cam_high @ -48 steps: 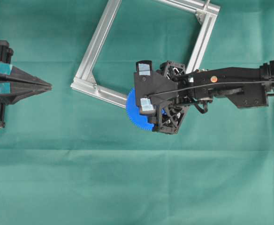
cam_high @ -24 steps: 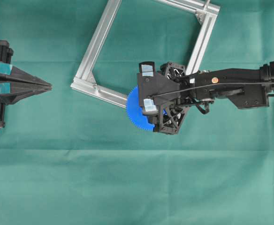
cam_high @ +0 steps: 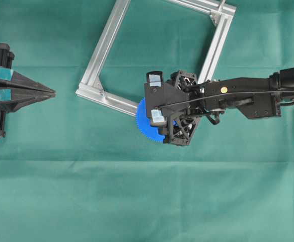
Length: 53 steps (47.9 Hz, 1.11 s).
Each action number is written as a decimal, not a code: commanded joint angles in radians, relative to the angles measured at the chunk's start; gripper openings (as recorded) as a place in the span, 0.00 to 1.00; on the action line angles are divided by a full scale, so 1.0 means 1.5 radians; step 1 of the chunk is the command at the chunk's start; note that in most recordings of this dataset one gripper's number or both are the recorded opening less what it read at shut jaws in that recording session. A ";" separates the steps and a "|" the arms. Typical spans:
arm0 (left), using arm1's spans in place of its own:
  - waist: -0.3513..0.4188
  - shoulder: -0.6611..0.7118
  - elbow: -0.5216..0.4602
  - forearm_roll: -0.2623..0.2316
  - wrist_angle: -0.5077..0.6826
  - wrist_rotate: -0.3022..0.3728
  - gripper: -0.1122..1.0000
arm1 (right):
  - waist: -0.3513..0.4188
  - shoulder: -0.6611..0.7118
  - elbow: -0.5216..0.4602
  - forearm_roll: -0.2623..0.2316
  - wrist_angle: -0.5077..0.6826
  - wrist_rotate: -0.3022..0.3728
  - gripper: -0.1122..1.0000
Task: Find the location of the shaft and insert the gear.
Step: 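Align the gear's bore with the metal shaft, adjusting the right gripper, then push the blue gear onto the shaft with the right gripper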
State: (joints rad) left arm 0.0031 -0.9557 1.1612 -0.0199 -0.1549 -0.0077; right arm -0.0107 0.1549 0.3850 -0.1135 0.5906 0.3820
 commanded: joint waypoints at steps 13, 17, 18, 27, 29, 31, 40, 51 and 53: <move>0.000 0.007 -0.016 -0.001 -0.002 -0.001 0.11 | -0.011 -0.012 -0.008 -0.004 -0.002 0.000 0.75; 0.000 0.006 -0.017 -0.001 -0.001 -0.001 0.11 | -0.011 -0.012 -0.009 -0.006 -0.002 0.000 0.88; 0.000 0.007 -0.017 -0.001 -0.001 -0.001 0.11 | -0.011 -0.012 -0.010 -0.006 -0.002 0.000 0.90; 0.000 0.006 -0.016 -0.002 0.000 -0.001 0.11 | -0.011 -0.015 -0.014 -0.008 -0.002 0.000 0.89; 0.000 0.007 -0.016 -0.002 0.000 -0.001 0.11 | -0.011 -0.018 -0.014 -0.008 -0.002 0.000 0.89; 0.000 0.007 -0.016 -0.001 0.000 -0.001 0.11 | -0.011 -0.022 -0.015 -0.009 -0.002 0.000 0.89; 0.000 0.007 -0.017 -0.001 0.001 -0.001 0.11 | -0.011 -0.055 -0.015 -0.015 -0.001 -0.001 0.89; 0.000 0.006 -0.017 -0.001 0.002 -0.001 0.11 | -0.011 -0.088 -0.016 -0.025 0.001 -0.001 0.89; 0.000 0.006 -0.017 -0.001 0.001 -0.001 0.11 | -0.011 -0.093 -0.015 -0.025 0.002 -0.001 0.89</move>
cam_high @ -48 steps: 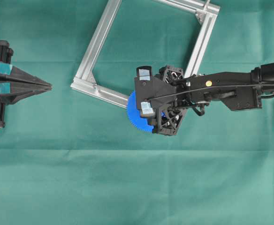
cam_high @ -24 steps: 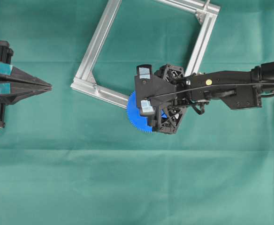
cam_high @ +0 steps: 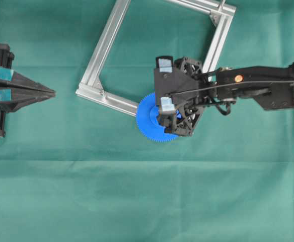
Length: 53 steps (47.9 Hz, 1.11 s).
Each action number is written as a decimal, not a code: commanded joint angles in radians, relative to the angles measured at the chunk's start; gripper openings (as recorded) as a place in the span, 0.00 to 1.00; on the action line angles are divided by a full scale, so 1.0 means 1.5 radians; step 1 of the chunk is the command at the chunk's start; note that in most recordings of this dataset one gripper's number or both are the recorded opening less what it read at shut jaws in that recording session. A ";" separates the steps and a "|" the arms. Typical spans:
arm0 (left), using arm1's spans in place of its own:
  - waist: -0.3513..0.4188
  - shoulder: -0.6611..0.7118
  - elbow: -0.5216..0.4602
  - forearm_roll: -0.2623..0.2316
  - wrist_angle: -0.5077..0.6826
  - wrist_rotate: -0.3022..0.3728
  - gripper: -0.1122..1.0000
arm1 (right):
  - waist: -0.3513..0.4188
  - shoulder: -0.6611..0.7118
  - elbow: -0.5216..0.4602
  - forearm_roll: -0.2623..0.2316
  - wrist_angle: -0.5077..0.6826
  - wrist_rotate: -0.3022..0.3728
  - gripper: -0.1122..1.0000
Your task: Find the location of the shaft and insert the gear.
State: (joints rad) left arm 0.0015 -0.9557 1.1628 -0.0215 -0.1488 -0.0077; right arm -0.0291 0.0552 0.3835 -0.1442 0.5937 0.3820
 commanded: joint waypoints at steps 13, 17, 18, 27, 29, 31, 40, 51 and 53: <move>0.001 0.006 -0.018 0.000 -0.002 -0.002 0.11 | 0.005 -0.044 -0.009 -0.004 0.001 0.000 0.89; 0.001 0.006 -0.018 0.000 -0.003 -0.002 0.11 | 0.010 -0.049 -0.007 -0.005 0.002 0.000 0.89; 0.002 0.006 -0.018 0.000 -0.003 -0.002 0.11 | 0.012 -0.050 -0.006 -0.005 0.001 -0.001 0.89; 0.001 0.006 -0.018 0.000 -0.003 -0.002 0.11 | 0.024 -0.075 0.013 -0.004 0.001 0.000 0.89; 0.001 0.006 -0.018 0.000 -0.002 -0.002 0.11 | 0.027 -0.084 0.022 -0.004 0.000 0.001 0.89; 0.002 0.006 -0.018 0.000 -0.002 -0.002 0.11 | 0.028 -0.092 0.031 -0.004 -0.001 0.002 0.89; 0.001 0.005 -0.018 0.000 -0.003 -0.002 0.11 | 0.032 -0.134 0.075 -0.004 -0.003 0.004 0.89; 0.001 0.006 -0.018 -0.001 -0.003 -0.002 0.11 | 0.033 -0.193 0.134 -0.001 -0.013 0.009 0.89; 0.001 0.006 -0.018 0.000 -0.003 -0.002 0.11 | 0.033 -0.204 0.144 -0.001 -0.016 0.009 0.89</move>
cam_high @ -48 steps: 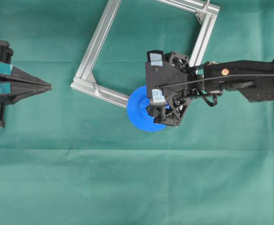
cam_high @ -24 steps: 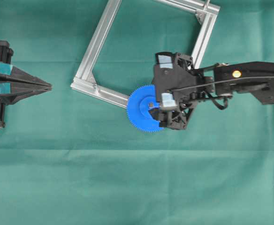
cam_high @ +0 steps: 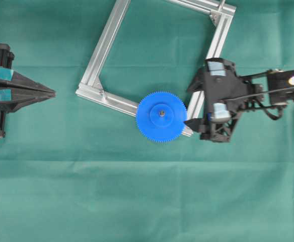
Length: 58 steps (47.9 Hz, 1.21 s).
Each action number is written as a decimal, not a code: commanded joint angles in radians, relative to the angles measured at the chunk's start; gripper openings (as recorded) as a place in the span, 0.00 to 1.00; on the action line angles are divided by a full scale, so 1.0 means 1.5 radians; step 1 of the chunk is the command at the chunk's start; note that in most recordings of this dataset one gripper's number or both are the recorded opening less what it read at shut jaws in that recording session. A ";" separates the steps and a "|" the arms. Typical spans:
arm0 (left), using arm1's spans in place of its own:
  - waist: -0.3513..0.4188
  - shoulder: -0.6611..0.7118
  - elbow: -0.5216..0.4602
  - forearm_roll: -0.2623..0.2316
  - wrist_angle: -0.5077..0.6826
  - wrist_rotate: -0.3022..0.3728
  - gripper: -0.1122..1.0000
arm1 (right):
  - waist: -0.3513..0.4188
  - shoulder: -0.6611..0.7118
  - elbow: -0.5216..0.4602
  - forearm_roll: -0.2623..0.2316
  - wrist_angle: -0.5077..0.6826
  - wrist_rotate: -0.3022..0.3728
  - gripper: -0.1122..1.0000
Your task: Find the location of the shaft and insert the gear.
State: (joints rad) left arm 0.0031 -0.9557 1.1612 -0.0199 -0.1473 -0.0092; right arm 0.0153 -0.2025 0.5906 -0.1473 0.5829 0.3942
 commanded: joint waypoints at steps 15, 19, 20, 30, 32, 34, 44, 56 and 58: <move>0.000 0.006 -0.017 -0.001 -0.004 -0.001 0.11 | 0.007 -0.116 0.080 0.004 -0.030 0.002 0.89; 0.000 0.006 -0.017 -0.001 -0.004 -0.001 0.11 | 0.009 -0.135 0.094 0.005 -0.030 0.002 0.89; 0.000 0.005 -0.017 -0.001 -0.004 -0.001 0.11 | 0.009 -0.139 0.097 0.005 -0.030 0.002 0.89; 0.000 0.006 -0.017 -0.001 -0.003 -0.001 0.11 | 0.014 -0.164 0.117 0.005 -0.031 0.002 0.89; 0.000 0.006 -0.017 -0.001 -0.004 -0.001 0.11 | 0.015 -0.164 0.119 0.005 -0.031 0.002 0.89; 0.000 0.006 -0.016 -0.001 -0.003 -0.001 0.11 | 0.015 -0.163 0.120 0.005 -0.031 0.002 0.89; 0.000 0.006 -0.017 -0.001 0.000 -0.001 0.11 | 0.027 -0.162 0.121 0.005 -0.031 -0.001 0.88; 0.000 0.007 -0.016 -0.001 0.003 0.000 0.11 | 0.048 -0.162 0.122 0.005 -0.029 -0.006 0.88; 0.000 0.006 -0.016 -0.001 0.002 -0.001 0.11 | 0.050 -0.162 0.122 0.005 -0.028 -0.006 0.88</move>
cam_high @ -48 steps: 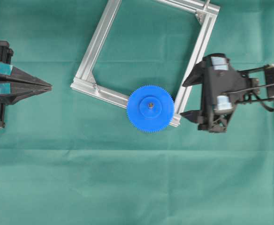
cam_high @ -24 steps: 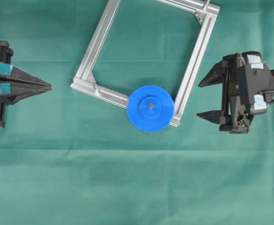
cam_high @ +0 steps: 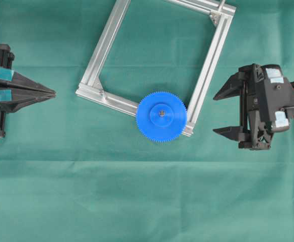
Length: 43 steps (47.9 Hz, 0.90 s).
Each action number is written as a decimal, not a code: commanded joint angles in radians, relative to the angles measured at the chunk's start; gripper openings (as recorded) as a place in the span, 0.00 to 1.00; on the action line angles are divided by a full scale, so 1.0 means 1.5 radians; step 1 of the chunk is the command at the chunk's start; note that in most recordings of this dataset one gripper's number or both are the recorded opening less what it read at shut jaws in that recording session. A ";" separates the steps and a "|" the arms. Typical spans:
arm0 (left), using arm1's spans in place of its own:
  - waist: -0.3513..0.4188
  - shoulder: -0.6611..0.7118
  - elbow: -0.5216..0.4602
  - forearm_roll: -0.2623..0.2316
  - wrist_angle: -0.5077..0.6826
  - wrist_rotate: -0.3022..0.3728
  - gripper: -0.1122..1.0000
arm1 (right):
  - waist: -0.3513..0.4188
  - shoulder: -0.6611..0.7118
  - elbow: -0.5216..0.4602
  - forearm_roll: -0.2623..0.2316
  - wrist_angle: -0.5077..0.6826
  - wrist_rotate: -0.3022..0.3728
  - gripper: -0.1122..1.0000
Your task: Find the location of the shaft and insert the gear.
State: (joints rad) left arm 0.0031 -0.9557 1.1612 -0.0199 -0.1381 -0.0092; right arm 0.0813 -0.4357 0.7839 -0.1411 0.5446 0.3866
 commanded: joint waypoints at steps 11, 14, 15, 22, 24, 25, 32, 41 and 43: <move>0.000 0.006 -0.016 -0.001 -0.004 -0.001 0.11 | 0.011 -0.006 -0.007 0.001 -0.001 -0.001 0.88; 0.000 0.007 -0.016 -0.001 -0.003 -0.001 0.11 | 0.011 -0.006 -0.007 0.001 -0.001 -0.001 0.88; 0.000 0.006 -0.016 -0.001 -0.003 -0.001 0.11 | 0.011 -0.006 -0.007 0.001 -0.001 -0.002 0.88; 0.000 0.006 -0.016 -0.001 -0.002 -0.001 0.11 | 0.011 -0.006 -0.006 0.001 -0.001 -0.002 0.88; 0.000 0.006 -0.016 -0.001 -0.002 -0.001 0.11 | 0.011 -0.007 -0.004 0.001 -0.001 -0.002 0.88; 0.000 0.006 -0.016 -0.001 -0.003 -0.001 0.11 | 0.011 -0.007 -0.003 0.001 -0.001 -0.002 0.88; 0.000 0.006 -0.016 -0.001 -0.003 -0.001 0.11 | 0.011 -0.016 0.006 0.001 -0.001 -0.002 0.88; 0.000 0.006 -0.016 -0.001 -0.002 -0.001 0.11 | 0.011 -0.034 0.018 0.001 -0.001 -0.002 0.88; 0.000 0.006 -0.016 -0.001 -0.002 -0.001 0.11 | 0.010 -0.039 0.022 0.001 -0.004 -0.002 0.88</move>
State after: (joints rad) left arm 0.0031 -0.9557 1.1628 -0.0199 -0.1365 -0.0092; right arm 0.0951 -0.4740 0.8207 -0.1411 0.5446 0.3835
